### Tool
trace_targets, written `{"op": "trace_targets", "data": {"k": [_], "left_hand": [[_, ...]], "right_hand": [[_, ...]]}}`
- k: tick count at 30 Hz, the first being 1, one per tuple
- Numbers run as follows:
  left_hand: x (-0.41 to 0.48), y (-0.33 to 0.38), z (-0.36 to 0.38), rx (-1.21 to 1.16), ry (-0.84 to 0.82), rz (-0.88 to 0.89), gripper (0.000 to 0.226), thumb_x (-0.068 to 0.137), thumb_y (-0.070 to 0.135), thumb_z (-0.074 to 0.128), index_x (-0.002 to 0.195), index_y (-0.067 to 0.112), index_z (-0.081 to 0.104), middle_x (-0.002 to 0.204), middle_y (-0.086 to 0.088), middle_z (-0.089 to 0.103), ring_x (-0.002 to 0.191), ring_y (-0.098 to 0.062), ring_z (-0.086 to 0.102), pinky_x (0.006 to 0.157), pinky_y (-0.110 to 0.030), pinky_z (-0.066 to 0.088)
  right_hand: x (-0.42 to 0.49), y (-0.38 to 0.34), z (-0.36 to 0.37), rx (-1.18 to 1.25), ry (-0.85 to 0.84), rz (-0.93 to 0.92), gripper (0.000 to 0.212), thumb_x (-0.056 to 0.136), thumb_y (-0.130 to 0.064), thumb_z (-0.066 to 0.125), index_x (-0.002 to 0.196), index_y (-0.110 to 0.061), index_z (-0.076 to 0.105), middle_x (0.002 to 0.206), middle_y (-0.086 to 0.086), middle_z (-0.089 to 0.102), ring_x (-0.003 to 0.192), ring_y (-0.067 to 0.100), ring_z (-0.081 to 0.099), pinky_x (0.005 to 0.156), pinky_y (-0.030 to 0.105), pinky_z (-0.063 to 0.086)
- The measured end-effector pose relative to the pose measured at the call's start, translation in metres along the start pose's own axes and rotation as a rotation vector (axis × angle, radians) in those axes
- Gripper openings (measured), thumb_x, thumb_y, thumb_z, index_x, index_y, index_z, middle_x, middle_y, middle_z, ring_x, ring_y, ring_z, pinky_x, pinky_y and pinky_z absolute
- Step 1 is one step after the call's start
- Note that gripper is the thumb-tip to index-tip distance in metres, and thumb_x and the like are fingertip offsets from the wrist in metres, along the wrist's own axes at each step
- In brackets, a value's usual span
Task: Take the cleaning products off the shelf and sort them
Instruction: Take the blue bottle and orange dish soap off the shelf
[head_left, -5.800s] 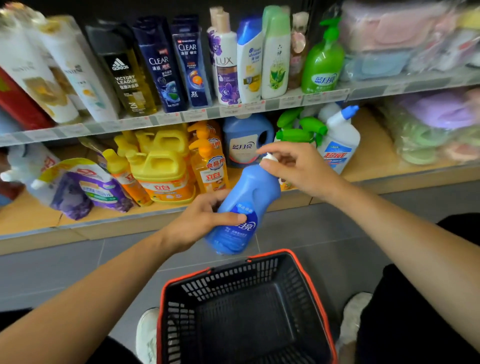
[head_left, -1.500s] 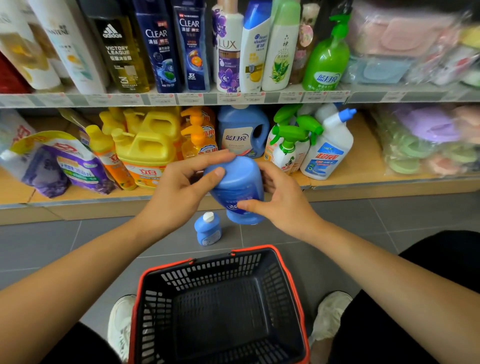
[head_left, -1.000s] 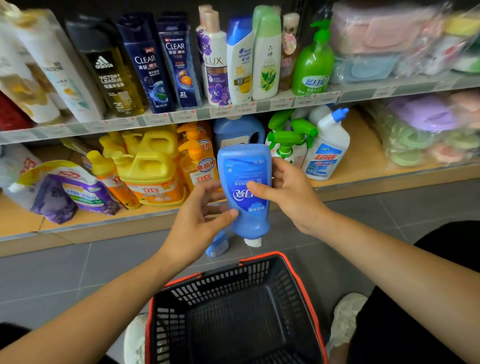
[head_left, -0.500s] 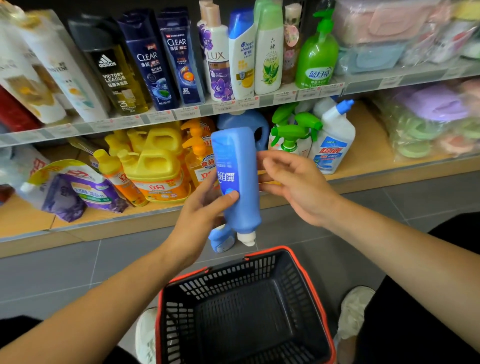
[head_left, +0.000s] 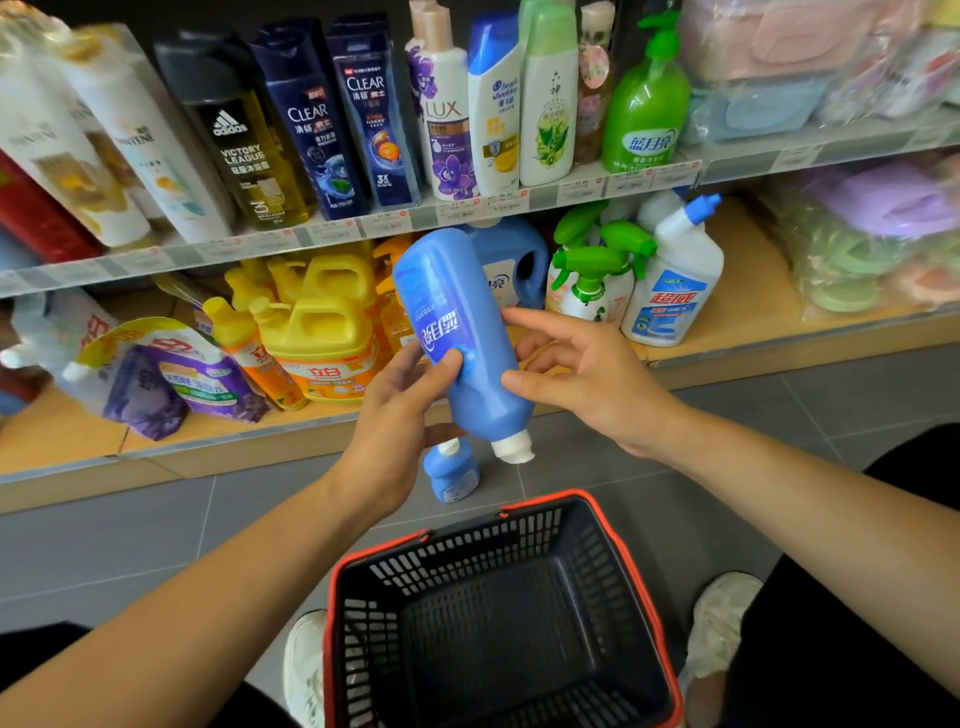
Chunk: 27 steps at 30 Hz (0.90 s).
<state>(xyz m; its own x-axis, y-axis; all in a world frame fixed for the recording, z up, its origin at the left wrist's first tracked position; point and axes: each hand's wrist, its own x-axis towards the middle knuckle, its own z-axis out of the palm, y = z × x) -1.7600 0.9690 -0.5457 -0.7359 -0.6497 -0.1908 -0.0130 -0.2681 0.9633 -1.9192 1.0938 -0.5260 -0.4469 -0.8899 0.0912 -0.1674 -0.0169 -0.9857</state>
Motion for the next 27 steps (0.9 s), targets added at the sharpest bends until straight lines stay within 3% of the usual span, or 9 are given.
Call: {"op": "trace_targets", "data": {"k": [4, 9, 13, 16, 19, 21, 25, 27], "left_hand": [[0.006, 0.004, -0.002, 0.033, 0.058, 0.076, 0.039, 0.088, 0.035, 0.071, 0.122, 0.017, 0.066, 0.118, -0.015, 0.069, 0.097, -0.014, 0.072, 0.07, -0.03, 0.058], [0.013, 0.008, -0.004, -0.019, 0.094, 0.056, 0.037, 0.082, 0.037, 0.074, 0.111, 0.019, 0.058, 0.1, 0.004, 0.075, 0.087, -0.016, 0.075, 0.058, -0.032, 0.057], [0.011, 0.009, -0.003, -0.044, 0.096, 0.069, 0.039, 0.089, 0.023, 0.076, 0.117, 0.015, 0.05, 0.101, -0.002, 0.077, 0.089, -0.021, 0.076, 0.06, -0.039, 0.059], [0.008, 0.009, 0.002, -0.03, 0.109, 0.104, 0.038, 0.092, 0.019, 0.072, 0.126, 0.013, 0.055, 0.113, -0.008, 0.074, 0.099, -0.025, 0.074, 0.065, -0.043, 0.06], [0.007, 0.008, -0.001, -0.002, 0.024, 0.142, 0.028, 0.099, 0.022, 0.063, 0.127, 0.019, 0.064, 0.126, -0.008, 0.068, 0.113, -0.028, 0.069, 0.076, -0.046, 0.061], [0.007, 0.01, -0.005, -0.02, -0.035, 0.112, 0.03, 0.103, 0.024, 0.056, 0.131, 0.027, 0.065, 0.129, 0.0, 0.069, 0.112, -0.026, 0.07, 0.08, -0.042, 0.061], [0.009, 0.008, -0.009, 0.05, -0.055, 0.11, 0.034, 0.1, 0.015, 0.06, 0.13, 0.03, 0.068, 0.128, 0.006, 0.069, 0.109, -0.022, 0.071, 0.082, -0.034, 0.059], [0.011, 0.007, -0.01, 0.126, -0.028, 0.178, 0.038, 0.096, 0.009, 0.066, 0.13, 0.024, 0.069, 0.132, 0.001, 0.065, 0.119, -0.022, 0.066, 0.09, -0.037, 0.057]], "right_hand": [[0.0, 0.007, 0.0, 0.031, 0.077, 0.0, 0.061, 0.079, 0.002, 0.08, 0.132, -0.022, 0.061, 0.103, 0.003, 0.068, 0.076, 0.014, 0.067, 0.077, 0.028, 0.059], [0.0, 0.018, 0.006, 0.143, 0.12, -0.01, 0.057, 0.087, 0.012, 0.066, 0.129, -0.027, 0.061, 0.112, 0.003, 0.07, 0.08, 0.017, 0.072, 0.072, 0.031, 0.058], [0.0, 0.023, 0.005, 0.073, 0.14, -0.016, 0.055, 0.086, 0.009, 0.07, 0.13, -0.024, 0.063, 0.119, 0.007, 0.065, 0.089, 0.02, 0.071, 0.083, 0.039, 0.06], [0.0, 0.022, 0.009, -0.016, 0.137, -0.046, 0.052, 0.082, 0.003, 0.076, 0.128, -0.019, 0.065, 0.123, 0.004, 0.066, 0.099, 0.01, 0.071, 0.081, 0.028, 0.057], [0.0, 0.022, 0.012, -0.036, 0.067, -0.024, 0.069, 0.077, -0.012, 0.086, 0.138, -0.021, 0.058, 0.124, -0.007, 0.069, 0.107, 0.003, 0.068, 0.083, 0.02, 0.056], [0.001, 0.021, 0.01, -0.042, 0.032, 0.013, 0.075, 0.075, -0.019, 0.088, 0.142, -0.019, 0.056, 0.127, -0.01, 0.069, 0.113, 0.008, 0.066, 0.086, 0.026, 0.058], [0.002, 0.022, 0.003, 0.171, 0.017, 0.101, 0.047, 0.083, -0.006, 0.077, 0.127, -0.015, 0.065, 0.119, 0.0, 0.074, 0.108, 0.019, 0.071, 0.085, 0.035, 0.058], [0.002, 0.025, 0.002, 0.32, -0.015, 0.189, 0.043, 0.085, -0.008, 0.073, 0.127, -0.011, 0.065, 0.122, 0.009, 0.072, 0.114, 0.029, 0.068, 0.095, 0.051, 0.056]]}}
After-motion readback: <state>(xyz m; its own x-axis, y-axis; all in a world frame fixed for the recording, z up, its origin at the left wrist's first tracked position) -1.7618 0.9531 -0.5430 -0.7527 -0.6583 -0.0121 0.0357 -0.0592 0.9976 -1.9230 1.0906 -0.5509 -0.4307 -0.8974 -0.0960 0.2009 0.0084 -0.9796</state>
